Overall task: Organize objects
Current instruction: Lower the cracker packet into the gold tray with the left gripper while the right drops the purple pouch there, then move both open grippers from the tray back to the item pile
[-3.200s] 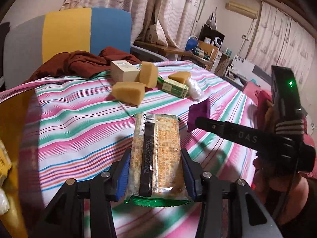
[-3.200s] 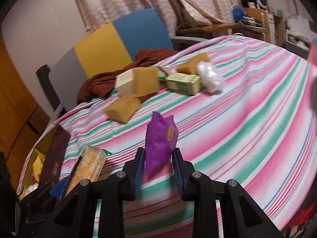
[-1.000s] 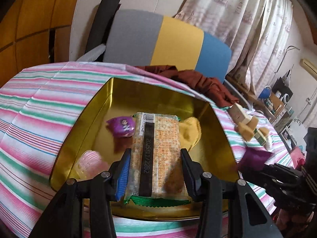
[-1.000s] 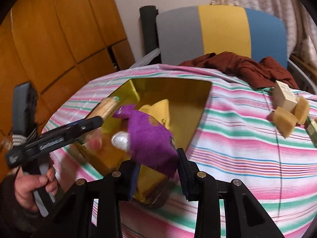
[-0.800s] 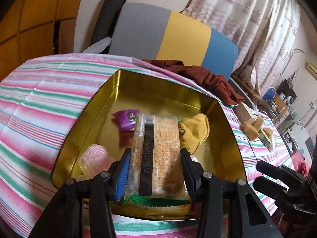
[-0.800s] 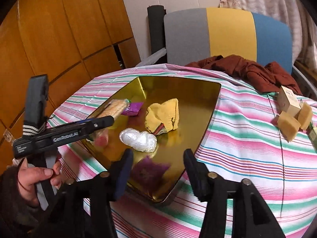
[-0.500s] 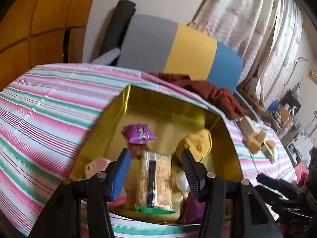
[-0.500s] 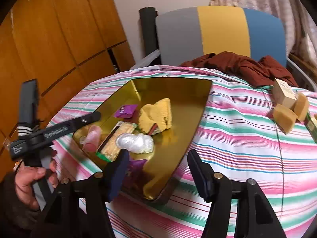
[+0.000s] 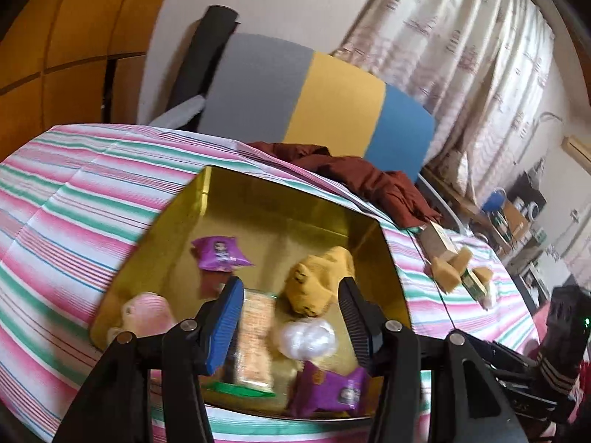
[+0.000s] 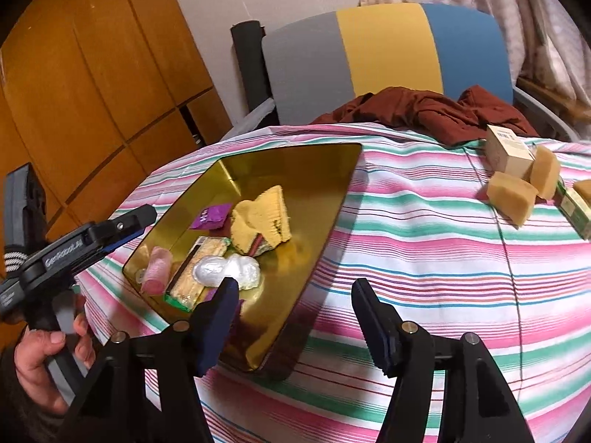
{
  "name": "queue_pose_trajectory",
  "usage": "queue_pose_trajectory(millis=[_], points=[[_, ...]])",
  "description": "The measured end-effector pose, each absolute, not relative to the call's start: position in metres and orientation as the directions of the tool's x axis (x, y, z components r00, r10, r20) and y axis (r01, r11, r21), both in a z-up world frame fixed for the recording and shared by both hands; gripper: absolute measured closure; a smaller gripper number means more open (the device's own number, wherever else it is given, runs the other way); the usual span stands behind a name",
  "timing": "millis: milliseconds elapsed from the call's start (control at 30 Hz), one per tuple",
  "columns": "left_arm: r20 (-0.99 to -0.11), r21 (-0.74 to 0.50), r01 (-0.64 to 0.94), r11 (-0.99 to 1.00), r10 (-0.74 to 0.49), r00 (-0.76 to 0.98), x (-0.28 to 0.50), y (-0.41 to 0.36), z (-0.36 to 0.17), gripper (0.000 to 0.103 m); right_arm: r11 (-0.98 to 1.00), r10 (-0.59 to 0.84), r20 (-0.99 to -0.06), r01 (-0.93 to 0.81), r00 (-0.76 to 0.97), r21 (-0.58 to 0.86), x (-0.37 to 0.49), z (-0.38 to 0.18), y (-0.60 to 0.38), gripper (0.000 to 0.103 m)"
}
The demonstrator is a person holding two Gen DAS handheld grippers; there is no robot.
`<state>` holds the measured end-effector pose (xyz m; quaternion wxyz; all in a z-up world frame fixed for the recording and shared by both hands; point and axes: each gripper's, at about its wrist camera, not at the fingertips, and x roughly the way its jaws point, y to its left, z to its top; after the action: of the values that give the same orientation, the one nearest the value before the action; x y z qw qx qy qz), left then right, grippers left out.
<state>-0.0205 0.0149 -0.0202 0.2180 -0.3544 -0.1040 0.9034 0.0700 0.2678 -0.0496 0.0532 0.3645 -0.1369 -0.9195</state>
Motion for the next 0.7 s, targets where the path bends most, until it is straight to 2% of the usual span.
queue_pose_trajectory(millis=[700], points=[[-0.649,-0.269,-0.595,-0.757,0.599,-0.469,0.02,0.137,-0.013,0.049,-0.918,-0.061,-0.661,-0.218,-0.748,0.331,0.092,-0.065,0.357,0.036]])
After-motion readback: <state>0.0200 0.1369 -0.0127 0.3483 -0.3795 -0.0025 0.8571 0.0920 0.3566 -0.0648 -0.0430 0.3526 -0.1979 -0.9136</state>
